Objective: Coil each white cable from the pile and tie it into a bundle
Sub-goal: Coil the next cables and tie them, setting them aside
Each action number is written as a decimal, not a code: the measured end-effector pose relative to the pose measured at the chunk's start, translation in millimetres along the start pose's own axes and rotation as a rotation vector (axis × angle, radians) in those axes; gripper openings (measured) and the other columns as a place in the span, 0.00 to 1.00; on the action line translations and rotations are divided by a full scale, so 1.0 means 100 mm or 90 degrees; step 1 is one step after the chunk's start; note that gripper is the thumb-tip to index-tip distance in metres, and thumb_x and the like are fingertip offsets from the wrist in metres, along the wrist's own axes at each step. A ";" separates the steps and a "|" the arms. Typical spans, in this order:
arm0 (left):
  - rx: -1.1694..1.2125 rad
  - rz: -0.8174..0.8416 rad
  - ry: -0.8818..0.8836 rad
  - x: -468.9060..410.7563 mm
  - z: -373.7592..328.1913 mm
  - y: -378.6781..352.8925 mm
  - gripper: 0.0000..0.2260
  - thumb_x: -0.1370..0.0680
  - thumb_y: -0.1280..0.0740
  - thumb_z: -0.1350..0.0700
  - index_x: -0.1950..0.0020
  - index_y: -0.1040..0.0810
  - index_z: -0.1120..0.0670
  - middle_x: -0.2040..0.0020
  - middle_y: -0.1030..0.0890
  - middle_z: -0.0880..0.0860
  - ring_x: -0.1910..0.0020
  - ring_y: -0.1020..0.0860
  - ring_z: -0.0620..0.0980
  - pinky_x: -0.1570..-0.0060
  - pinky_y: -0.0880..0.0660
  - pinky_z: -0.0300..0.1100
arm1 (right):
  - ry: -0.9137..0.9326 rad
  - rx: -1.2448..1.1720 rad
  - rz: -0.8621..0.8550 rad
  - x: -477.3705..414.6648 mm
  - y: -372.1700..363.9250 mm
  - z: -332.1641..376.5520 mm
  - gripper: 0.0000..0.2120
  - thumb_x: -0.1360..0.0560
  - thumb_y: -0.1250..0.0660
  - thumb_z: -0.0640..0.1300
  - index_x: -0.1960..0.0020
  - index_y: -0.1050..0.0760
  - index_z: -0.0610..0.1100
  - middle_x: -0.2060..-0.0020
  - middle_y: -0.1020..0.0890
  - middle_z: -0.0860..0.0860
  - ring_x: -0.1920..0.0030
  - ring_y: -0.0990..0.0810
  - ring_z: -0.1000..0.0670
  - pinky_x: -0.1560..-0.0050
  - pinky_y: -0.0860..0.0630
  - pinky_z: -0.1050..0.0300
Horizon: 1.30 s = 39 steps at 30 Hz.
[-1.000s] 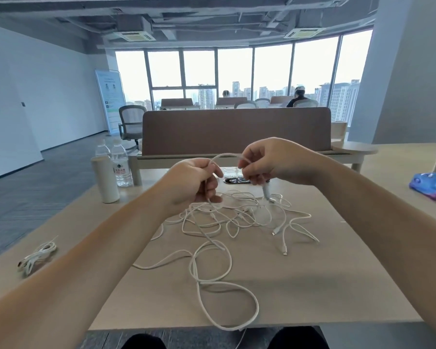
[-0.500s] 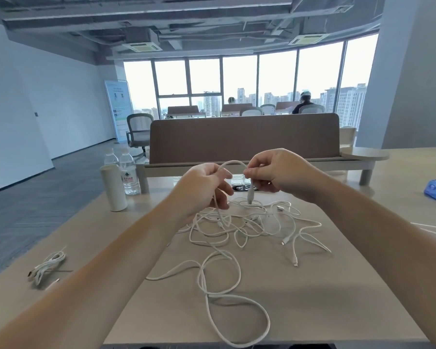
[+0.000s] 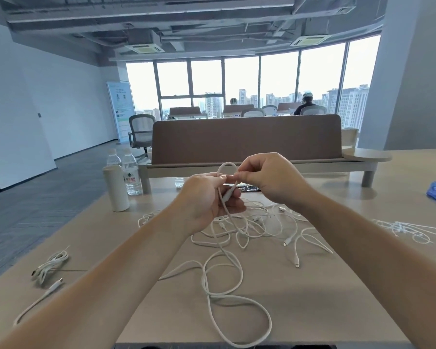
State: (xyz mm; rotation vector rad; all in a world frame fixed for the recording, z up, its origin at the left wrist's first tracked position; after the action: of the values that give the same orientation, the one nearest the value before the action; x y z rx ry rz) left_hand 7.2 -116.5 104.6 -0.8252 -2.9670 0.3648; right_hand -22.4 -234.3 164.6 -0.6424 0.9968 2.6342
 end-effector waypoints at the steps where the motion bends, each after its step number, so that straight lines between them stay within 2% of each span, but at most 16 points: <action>1: 0.020 0.001 0.002 -0.01 0.00 0.01 0.11 0.15 0.47 0.62 0.44 0.26 0.63 0.64 0.25 0.59 0.68 0.25 0.55 0.58 0.17 0.54 | -0.003 -0.009 -0.004 0.01 -0.01 -0.01 0.06 0.24 0.27 0.47 0.58 0.16 0.48 0.68 0.20 0.55 0.69 0.26 0.58 0.65 0.29 0.66; 4: 0.058 -0.016 -0.010 -0.04 -0.04 0.09 0.09 0.16 0.46 0.63 0.44 0.27 0.64 0.66 0.27 0.56 0.69 0.28 0.51 0.62 0.18 0.49 | -0.056 -0.114 0.033 0.08 -0.19 -0.12 0.09 0.19 0.34 0.50 0.51 0.18 0.47 0.61 0.14 0.52 0.59 0.17 0.56 0.51 0.20 0.57; 7: 0.098 -0.064 -0.030 -0.08 -0.09 0.25 0.10 0.15 0.46 0.62 0.42 0.27 0.64 0.66 0.28 0.55 0.69 0.29 0.49 0.64 0.18 0.46 | -0.130 -0.169 0.059 0.16 -0.37 -0.32 0.10 0.18 0.39 0.52 0.46 0.24 0.47 0.58 0.12 0.53 0.50 0.15 0.52 0.39 0.22 0.45; 10: 0.153 -0.067 -0.036 -0.08 -0.15 0.33 0.10 0.15 0.47 0.63 0.42 0.28 0.65 0.66 0.29 0.55 0.69 0.30 0.49 0.64 0.17 0.45 | -0.092 -0.117 0.204 0.30 -0.64 -0.33 0.16 0.25 0.37 0.57 0.44 0.19 0.50 0.49 0.14 0.58 0.41 0.19 0.55 0.33 0.27 0.49; 11: 0.164 -0.059 -0.037 -0.08 -0.17 0.34 0.10 0.15 0.47 0.64 0.43 0.27 0.66 0.66 0.28 0.55 0.69 0.30 0.49 0.62 0.17 0.45 | -0.075 -0.089 0.259 0.36 -0.75 -0.32 0.14 0.25 0.35 0.55 0.44 0.18 0.52 0.47 0.15 0.60 0.41 0.20 0.57 0.33 0.28 0.53; 14: 0.161 -0.059 -0.049 -0.06 -0.23 0.38 0.11 0.15 0.48 0.65 0.44 0.26 0.66 0.66 0.28 0.55 0.69 0.28 0.49 0.59 0.16 0.47 | -0.052 0.019 0.302 0.41 -0.90 -0.33 0.07 0.22 0.31 0.47 0.46 0.17 0.53 0.50 0.15 0.60 0.46 0.19 0.60 0.39 0.26 0.58; 17: 0.085 -0.099 -0.086 -0.04 -0.33 0.53 0.11 0.16 0.47 0.67 0.45 0.25 0.67 0.65 0.28 0.56 0.68 0.27 0.50 0.58 0.16 0.50 | -0.051 0.024 0.254 0.33 -0.83 -0.34 0.07 0.21 0.31 0.51 0.52 0.14 0.52 0.56 0.13 0.55 0.50 0.17 0.53 0.42 0.24 0.53; 19: -0.026 -0.128 -0.109 -0.01 -0.40 0.65 0.10 0.16 0.46 0.68 0.45 0.25 0.67 0.65 0.27 0.56 0.67 0.24 0.53 0.57 0.16 0.51 | -0.050 -0.034 0.221 0.27 -0.71 -0.30 0.10 0.21 0.32 0.53 0.51 0.14 0.50 0.64 0.16 0.49 0.61 0.19 0.51 0.50 0.24 0.54; 21: -0.125 -0.128 -0.106 0.03 -0.40 0.71 0.09 0.16 0.44 0.68 0.45 0.24 0.66 0.63 0.26 0.58 0.66 0.21 0.54 0.56 0.16 0.52 | -0.050 -0.056 0.197 0.24 -0.57 -0.27 0.09 0.21 0.32 0.52 0.48 0.14 0.51 0.72 0.24 0.56 0.70 0.27 0.58 0.60 0.29 0.60; 22: -0.155 -0.117 -0.096 0.04 -0.37 0.70 0.08 0.16 0.43 0.68 0.45 0.25 0.66 0.62 0.25 0.59 0.66 0.20 0.55 0.57 0.16 0.53 | -0.046 -0.044 0.194 0.23 -0.52 -0.24 0.09 0.21 0.32 0.52 0.47 0.14 0.51 0.75 0.25 0.59 0.72 0.30 0.60 0.62 0.32 0.62; 25: -0.214 -0.086 -0.064 0.08 -0.24 0.62 0.05 0.16 0.41 0.67 0.46 0.26 0.63 0.62 0.24 0.59 0.67 0.19 0.58 0.58 0.16 0.53 | -0.038 0.012 0.203 0.18 -0.45 -0.14 0.08 0.22 0.30 0.52 0.50 0.13 0.52 0.73 0.22 0.62 0.71 0.27 0.61 0.63 0.33 0.63; 29: -0.290 -0.057 -0.050 0.08 -0.10 0.52 0.04 0.17 0.41 0.67 0.46 0.27 0.61 0.62 0.22 0.59 0.70 0.19 0.56 0.62 0.16 0.50 | -0.032 0.133 0.188 0.08 -0.41 -0.03 0.06 0.26 0.26 0.49 0.53 0.13 0.49 0.60 0.14 0.52 0.61 0.20 0.53 0.57 0.26 0.60; 31: -0.310 -0.044 -0.049 0.08 -0.04 0.48 0.05 0.17 0.41 0.68 0.47 0.27 0.61 0.62 0.22 0.60 0.71 0.19 0.55 0.63 0.16 0.50 | -0.012 0.148 0.171 0.04 -0.40 0.04 0.03 0.27 0.25 0.47 0.54 0.15 0.48 0.63 0.17 0.50 0.67 0.24 0.54 0.64 0.30 0.63; 33: -0.311 -0.030 -0.042 0.08 0.02 0.44 0.05 0.18 0.40 0.69 0.47 0.27 0.62 0.63 0.21 0.60 0.72 0.20 0.55 0.65 0.17 0.50 | -0.007 0.143 0.153 0.02 -0.38 0.06 0.04 0.28 0.25 0.44 0.54 0.17 0.48 0.68 0.21 0.53 0.72 0.29 0.57 0.72 0.35 0.69; 36: -0.294 -0.007 -0.035 0.07 0.09 0.39 0.05 0.19 0.40 0.70 0.49 0.27 0.62 0.66 0.20 0.60 0.72 0.20 0.56 0.65 0.17 0.50 | -0.019 0.138 0.153 0.00 -0.37 0.03 0.02 0.27 0.25 0.43 0.55 0.15 0.47 0.77 0.25 0.60 0.77 0.30 0.60 0.73 0.36 0.71; 39: -0.275 0.020 -0.035 0.07 0.12 0.34 0.05 0.19 0.39 0.70 0.50 0.26 0.62 0.66 0.20 0.60 0.71 0.20 0.57 0.62 0.17 0.52 | -0.022 0.139 0.165 0.01 -0.39 0.00 0.03 0.26 0.25 0.45 0.57 0.15 0.46 0.79 0.26 0.62 0.76 0.29 0.62 0.72 0.35 0.71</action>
State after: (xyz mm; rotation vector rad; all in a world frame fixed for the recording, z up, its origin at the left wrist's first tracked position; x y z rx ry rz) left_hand 17.7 -87.0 84.7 -0.9054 -3.1328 -0.2699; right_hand -8.3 -205.7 142.7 -0.4425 1.4175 2.6827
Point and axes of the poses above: each hand's wrist, its own x-axis away from the middle knuckle, its own y-axis out of the back of the hand, z = x × y, the point moved 10 cm from there along -x, towards the middle knuckle
